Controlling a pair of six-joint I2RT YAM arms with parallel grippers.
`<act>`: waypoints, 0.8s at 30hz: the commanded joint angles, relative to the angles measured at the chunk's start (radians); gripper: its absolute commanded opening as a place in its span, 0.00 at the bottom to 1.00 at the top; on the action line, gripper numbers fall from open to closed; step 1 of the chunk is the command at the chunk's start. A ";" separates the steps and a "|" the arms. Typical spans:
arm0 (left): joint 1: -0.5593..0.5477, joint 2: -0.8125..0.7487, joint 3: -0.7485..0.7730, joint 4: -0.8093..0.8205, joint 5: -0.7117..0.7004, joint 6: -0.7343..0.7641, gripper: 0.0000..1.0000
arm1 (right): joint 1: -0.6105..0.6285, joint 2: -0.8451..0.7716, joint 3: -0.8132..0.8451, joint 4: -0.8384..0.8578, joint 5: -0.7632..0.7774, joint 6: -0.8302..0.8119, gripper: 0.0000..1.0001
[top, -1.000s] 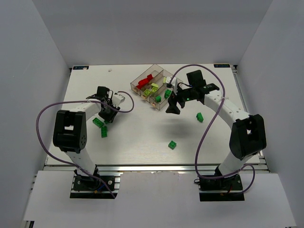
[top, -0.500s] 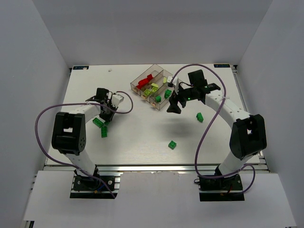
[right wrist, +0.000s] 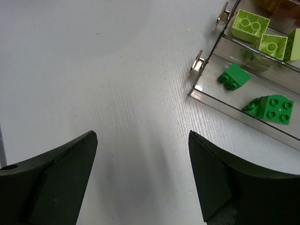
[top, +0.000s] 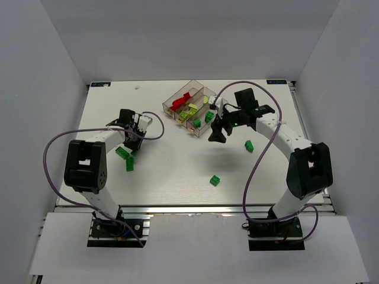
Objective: Sort the legos into containers by color
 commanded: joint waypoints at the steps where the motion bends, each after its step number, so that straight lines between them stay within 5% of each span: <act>1: 0.006 -0.085 0.050 0.049 0.102 -0.113 0.24 | -0.003 -0.045 -0.008 0.013 -0.027 0.011 0.83; 12: -0.138 -0.250 -0.029 0.506 0.344 -0.564 0.23 | -0.041 -0.081 -0.014 0.018 -0.030 0.045 0.83; 17: -0.264 -0.132 0.014 0.738 0.355 -0.712 0.23 | -0.099 -0.110 -0.040 0.009 -0.012 0.048 0.82; 24: -0.346 0.134 0.250 0.807 0.286 -0.747 0.23 | -0.159 -0.176 -0.109 0.004 -0.018 0.045 0.82</act>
